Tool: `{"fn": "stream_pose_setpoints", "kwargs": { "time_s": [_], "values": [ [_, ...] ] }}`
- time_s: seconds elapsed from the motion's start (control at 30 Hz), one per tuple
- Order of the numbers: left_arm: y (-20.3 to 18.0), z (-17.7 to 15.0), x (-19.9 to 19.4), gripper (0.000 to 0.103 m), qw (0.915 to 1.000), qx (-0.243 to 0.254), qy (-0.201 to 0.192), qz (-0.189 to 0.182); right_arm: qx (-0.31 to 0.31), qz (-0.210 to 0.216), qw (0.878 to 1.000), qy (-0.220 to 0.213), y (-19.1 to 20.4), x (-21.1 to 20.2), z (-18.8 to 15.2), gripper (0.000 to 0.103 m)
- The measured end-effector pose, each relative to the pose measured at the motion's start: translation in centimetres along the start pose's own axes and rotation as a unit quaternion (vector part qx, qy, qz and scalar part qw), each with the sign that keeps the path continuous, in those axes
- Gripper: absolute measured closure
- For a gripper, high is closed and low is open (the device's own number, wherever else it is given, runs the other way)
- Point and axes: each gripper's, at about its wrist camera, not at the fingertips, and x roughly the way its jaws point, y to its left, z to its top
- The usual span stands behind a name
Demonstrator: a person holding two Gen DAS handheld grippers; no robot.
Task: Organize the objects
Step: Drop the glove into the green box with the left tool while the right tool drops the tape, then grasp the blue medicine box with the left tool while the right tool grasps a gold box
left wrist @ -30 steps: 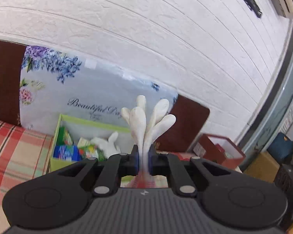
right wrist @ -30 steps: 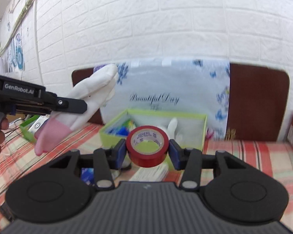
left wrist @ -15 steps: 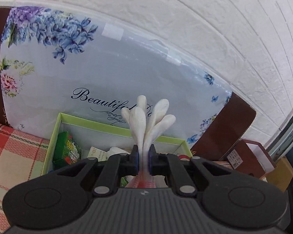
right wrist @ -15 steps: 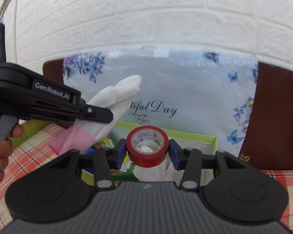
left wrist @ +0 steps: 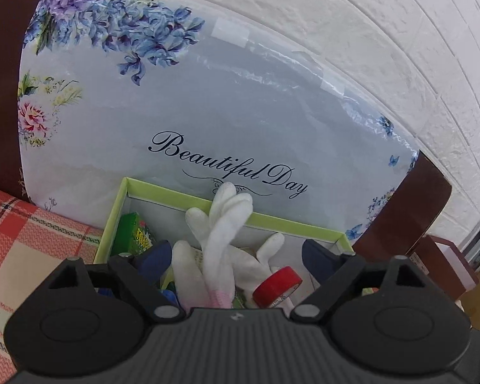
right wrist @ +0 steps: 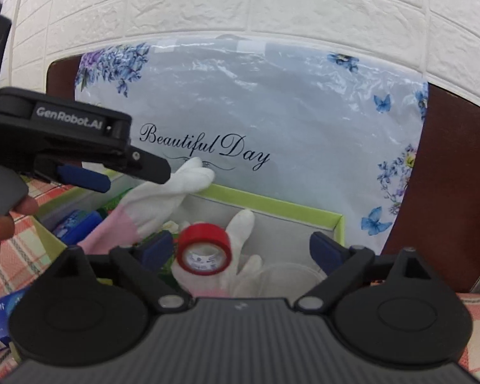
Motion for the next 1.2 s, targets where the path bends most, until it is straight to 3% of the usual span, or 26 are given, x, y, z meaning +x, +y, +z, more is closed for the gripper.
{"fn": "stream_pose_setpoints", "kwargs": {
  "time_s": [0.17, 0.37, 0.57, 0.73, 0.9, 1.03, 1.07, 1.2],
  "values": [
    [-1.4, 0.3, -3.8, 0.012, 0.9996, 0.017, -0.023, -0.006, 0.021, 0.002, 1.0, 0.003, -0.2, -2.2, 0.6, 0.002],
    [-3.7, 0.0, -10.0, 0.012, 0.9989, 0.026, -0.035, -0.017, 0.007, -0.01, 0.999, -0.034, 0.7, -8.3, 2.8, 0.0],
    [-3.7, -3.7, -17.5, 0.011, 0.9984, 0.026, -0.048, -0.015, -0.008, 0.007, 0.997, -0.078, 2.4, -16.4, 2.8, 0.0],
    [-2.4, -8.8, -21.4, 0.01, 0.9981, 0.028, -0.054, 0.003, -0.019, 0.008, 0.996, -0.083, 4.5, -21.4, 0.2, 0.0],
    [-0.2, -15.2, -22.1, 0.01, 0.9993, 0.019, -0.015, 0.028, 0.032, -0.002, 0.998, -0.06, 5.7, -24.3, -4.6, 0.0],
    [1.7, -19.3, -21.0, 0.01, 0.9981, -0.006, 0.024, 0.057, 0.081, -0.016, 0.996, -0.017, 6.7, -24.8, -9.3, 0.0],
    [2.1, -20.0, -20.7, 0.01, 0.9975, -0.01, 0.032, 0.062, 0.089, -0.015, 0.996, 0.011, 7.6, -24.6, -11.7, 0.0],
    [3.1, -20.4, -20.1, 0.01, 0.9963, -0.004, 0.038, 0.077, 0.092, 0.0, 0.995, 0.05, 9.4, -23.6, -13.6, 0.001]
  ]
}}
